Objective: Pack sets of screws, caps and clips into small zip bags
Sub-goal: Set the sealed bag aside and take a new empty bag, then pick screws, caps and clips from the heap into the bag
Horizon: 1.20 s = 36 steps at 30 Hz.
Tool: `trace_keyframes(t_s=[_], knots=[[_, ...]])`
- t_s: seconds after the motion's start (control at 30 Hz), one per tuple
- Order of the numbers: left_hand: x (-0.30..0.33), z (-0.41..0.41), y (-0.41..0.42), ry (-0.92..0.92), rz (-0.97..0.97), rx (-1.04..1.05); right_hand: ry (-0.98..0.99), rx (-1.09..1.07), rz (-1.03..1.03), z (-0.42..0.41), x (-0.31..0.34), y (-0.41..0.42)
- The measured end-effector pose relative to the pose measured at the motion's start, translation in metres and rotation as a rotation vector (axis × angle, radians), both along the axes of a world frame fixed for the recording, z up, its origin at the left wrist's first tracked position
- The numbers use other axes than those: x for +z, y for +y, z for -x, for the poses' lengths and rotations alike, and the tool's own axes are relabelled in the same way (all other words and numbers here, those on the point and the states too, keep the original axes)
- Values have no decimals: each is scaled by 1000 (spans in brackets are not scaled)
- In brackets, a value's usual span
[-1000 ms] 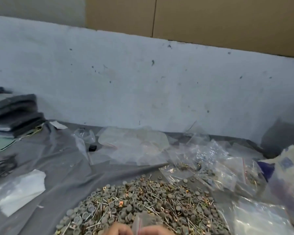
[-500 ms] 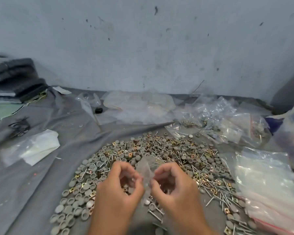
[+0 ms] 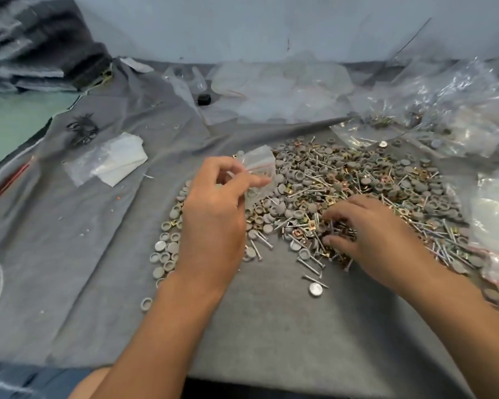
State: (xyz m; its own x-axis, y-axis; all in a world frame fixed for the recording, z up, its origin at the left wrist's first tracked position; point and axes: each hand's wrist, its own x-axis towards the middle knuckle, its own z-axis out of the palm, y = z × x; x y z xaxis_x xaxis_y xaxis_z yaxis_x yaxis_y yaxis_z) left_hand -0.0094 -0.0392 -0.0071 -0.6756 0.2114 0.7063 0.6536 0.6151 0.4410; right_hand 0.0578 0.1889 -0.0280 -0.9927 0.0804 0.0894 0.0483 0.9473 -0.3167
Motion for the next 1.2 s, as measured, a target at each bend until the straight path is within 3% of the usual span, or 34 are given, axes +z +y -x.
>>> trace_keyframes(t_s=[0.3, 0.43, 0.63, 0.87, 1.2], knots=[[-7, -20, 30, -222, 281, -129, 124, -15, 154, 1, -6, 6], [-5, -21, 30, -331, 276, -157, 123, -66, 402, 2, 0, 5], [-6, -18, 28, -436, 200, -201, 238, 54, 817, -2, 18, -2], [-8, -20, 30, -454, 85, -265, 591, 200, 348, -10, 17, -21], [-5, -19, 31, -531, -86, -310, 591, 262, 139, -8, 6, -23]])
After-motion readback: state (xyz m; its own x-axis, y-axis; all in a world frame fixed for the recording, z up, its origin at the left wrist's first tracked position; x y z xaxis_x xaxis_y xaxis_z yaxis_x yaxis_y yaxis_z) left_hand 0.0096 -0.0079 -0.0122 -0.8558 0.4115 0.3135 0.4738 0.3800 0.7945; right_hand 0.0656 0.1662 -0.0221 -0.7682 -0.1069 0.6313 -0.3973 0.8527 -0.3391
